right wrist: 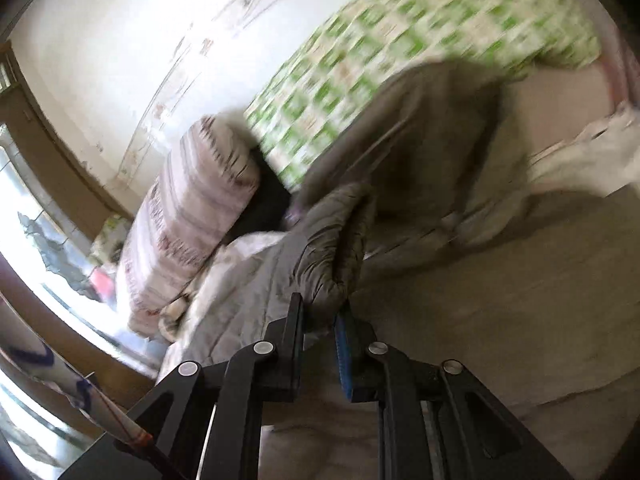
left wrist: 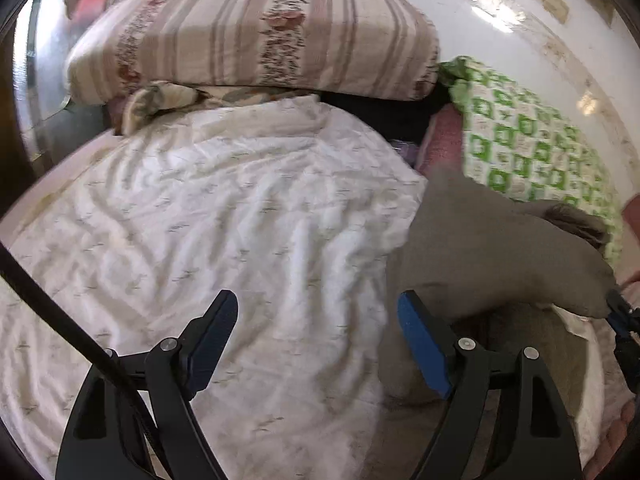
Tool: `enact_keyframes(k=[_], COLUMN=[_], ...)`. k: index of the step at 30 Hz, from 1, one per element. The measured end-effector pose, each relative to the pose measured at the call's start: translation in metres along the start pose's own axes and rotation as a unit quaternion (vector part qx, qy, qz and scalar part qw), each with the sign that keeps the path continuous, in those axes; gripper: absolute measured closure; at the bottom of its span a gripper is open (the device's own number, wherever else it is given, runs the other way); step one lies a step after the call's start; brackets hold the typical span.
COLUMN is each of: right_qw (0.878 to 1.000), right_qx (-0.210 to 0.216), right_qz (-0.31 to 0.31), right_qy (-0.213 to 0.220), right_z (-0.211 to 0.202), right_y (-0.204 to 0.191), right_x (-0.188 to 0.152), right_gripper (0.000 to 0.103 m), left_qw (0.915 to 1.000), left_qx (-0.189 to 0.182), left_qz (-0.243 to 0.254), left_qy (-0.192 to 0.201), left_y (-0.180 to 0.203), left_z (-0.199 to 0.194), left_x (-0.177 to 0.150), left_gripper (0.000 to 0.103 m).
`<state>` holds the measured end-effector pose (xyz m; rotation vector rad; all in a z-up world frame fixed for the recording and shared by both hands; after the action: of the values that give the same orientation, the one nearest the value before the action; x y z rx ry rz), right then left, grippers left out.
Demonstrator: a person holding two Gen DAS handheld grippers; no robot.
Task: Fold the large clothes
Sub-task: 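Fold the side edge over toward the zipper with the right tool and release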
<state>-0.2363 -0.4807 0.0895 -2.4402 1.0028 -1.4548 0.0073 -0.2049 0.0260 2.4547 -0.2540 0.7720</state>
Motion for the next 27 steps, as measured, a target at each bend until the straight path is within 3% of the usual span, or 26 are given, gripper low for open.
enact_keyframes(k=[3, 7, 11, 14, 16, 19, 20, 23, 27], right_qw=[0.999, 0.995, 0.993, 0.991, 0.988, 0.981, 0.980, 0.983, 0.985], right_qx=[-0.039, -0.096, -0.112, -0.124, -0.138, -0.144, -0.143, -0.128, -0.159], right_qz=[-0.004, -0.012, 0.015, 0.025, 0.031, 0.059, 0.072, 0.080, 0.023], right_qy=[0.009, -0.001, -0.030, -0.045, -0.067, -0.113, -0.121, -0.107, -0.060], right_z=[-0.027, -0.047, -0.043, -0.037, -0.027, -0.016, -0.016, -0.032, -0.063], right_y=[0.042, 0.100, 0.144, 0.163, 0.177, 0.197, 0.202, 0.200, 0.185], right_x=[0.003, -0.006, -0.028, -0.043, -0.055, -0.079, -0.085, -0.089, -0.075], right_gripper=[0.087, 0.087, 0.087, 0.087, 0.086, 0.073, 0.063, 0.062, 0.060], left_qw=[0.9991, 0.9984, 0.9956, 0.9933, 0.9902, 0.9823, 0.9814, 0.9823, 0.9881], left_qx=[-0.036, -0.047, -0.063, -0.048, -0.007, 0.062, 0.066, 0.060, 0.037], left_qz=[-0.012, 0.014, 0.038, 0.079, 0.118, 0.152, 0.152, 0.147, 0.143], left_qy=[-0.017, -0.028, -0.057, -0.069, -0.073, -0.090, -0.097, -0.101, -0.044], left_y=[0.015, 0.043, 0.076, 0.093, 0.093, 0.079, 0.075, 0.073, 0.088], left_z=[0.004, 0.014, 0.034, 0.046, 0.057, 0.075, 0.077, 0.071, 0.043], left_x=[-0.007, -0.026, -0.058, -0.079, -0.091, -0.103, -0.106, -0.102, -0.082], left_gripper=[0.022, 0.022, 0.022, 0.022, 0.022, 0.019, 0.018, 0.018, 0.018])
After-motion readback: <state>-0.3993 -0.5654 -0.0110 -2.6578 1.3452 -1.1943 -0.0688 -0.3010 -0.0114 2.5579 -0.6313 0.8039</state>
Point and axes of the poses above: each gripper's, at about its wrist camera, not at the fingertips, and z roughly the way its jaws point, y to its right, x to its top, the point moved 10 cm from there along z, roughly the way its jaws point, and after that the axes turned 11 degrees about -z, right-handed, at the moved point
